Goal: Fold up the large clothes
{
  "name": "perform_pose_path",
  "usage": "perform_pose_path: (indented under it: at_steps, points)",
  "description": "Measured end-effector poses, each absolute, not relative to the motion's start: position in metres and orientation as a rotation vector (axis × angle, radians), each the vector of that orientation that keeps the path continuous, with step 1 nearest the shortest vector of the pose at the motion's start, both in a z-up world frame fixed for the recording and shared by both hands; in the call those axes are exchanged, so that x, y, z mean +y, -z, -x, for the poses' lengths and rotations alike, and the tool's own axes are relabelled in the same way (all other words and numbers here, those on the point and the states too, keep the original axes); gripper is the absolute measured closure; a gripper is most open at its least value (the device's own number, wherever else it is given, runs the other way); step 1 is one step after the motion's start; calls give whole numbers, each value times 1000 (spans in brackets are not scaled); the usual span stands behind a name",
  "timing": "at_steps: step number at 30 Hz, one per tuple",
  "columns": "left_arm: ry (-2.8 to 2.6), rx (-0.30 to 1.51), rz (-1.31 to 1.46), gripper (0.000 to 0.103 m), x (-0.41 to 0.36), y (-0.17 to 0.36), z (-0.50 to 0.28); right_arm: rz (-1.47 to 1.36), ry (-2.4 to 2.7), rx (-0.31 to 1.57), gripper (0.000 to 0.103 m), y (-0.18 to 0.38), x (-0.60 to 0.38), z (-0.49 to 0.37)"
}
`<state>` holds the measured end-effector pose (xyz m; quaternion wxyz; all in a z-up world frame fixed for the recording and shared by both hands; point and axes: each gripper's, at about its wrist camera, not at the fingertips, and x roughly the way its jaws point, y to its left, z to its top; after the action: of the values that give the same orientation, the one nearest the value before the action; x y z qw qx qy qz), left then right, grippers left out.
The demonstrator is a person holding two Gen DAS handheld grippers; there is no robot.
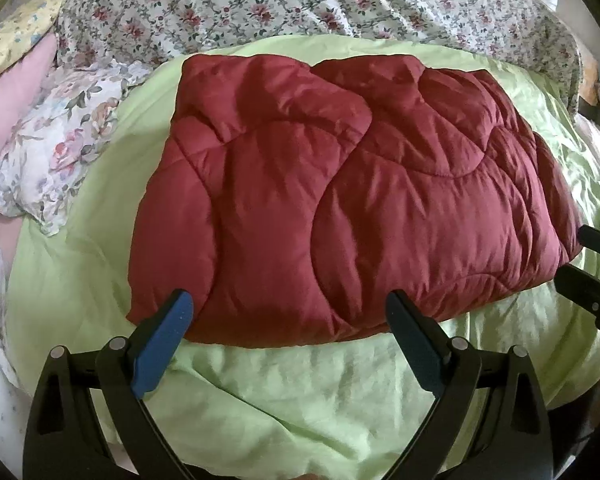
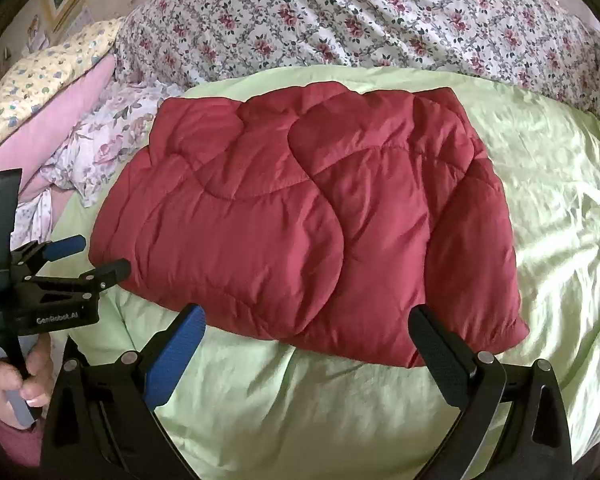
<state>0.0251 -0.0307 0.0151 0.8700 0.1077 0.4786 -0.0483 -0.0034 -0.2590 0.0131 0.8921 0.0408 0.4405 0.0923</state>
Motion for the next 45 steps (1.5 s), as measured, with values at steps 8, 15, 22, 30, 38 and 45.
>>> perform_pose_path:
  at_steps: [8, 15, 22, 30, 38, 45]
  points:
    - [107, 1000, -233, 5, -36, -16, -27, -83, -199, 924, 1, -13, -258, -5]
    - [109, 1004, -223, 5, -36, -16, -29, -82, -197, 927, 1, -13, -258, -9]
    - [113, 995, -219, 5, -37, -20, -33, -85, -197, 926, 1, -15, -259, -13]
    - [112, 993, -216, 5, -37, -21, -36, -82, -200, 925, 1, -16, -258, -17]
    - [114, 979, -211, 5, -36, -24, -39, -74, -199, 921, 1, -21, -256, -21]
    - [111, 977, -216, 5, -36, -25, -40, -73, -203, 918, 1, -22, -255, -23]
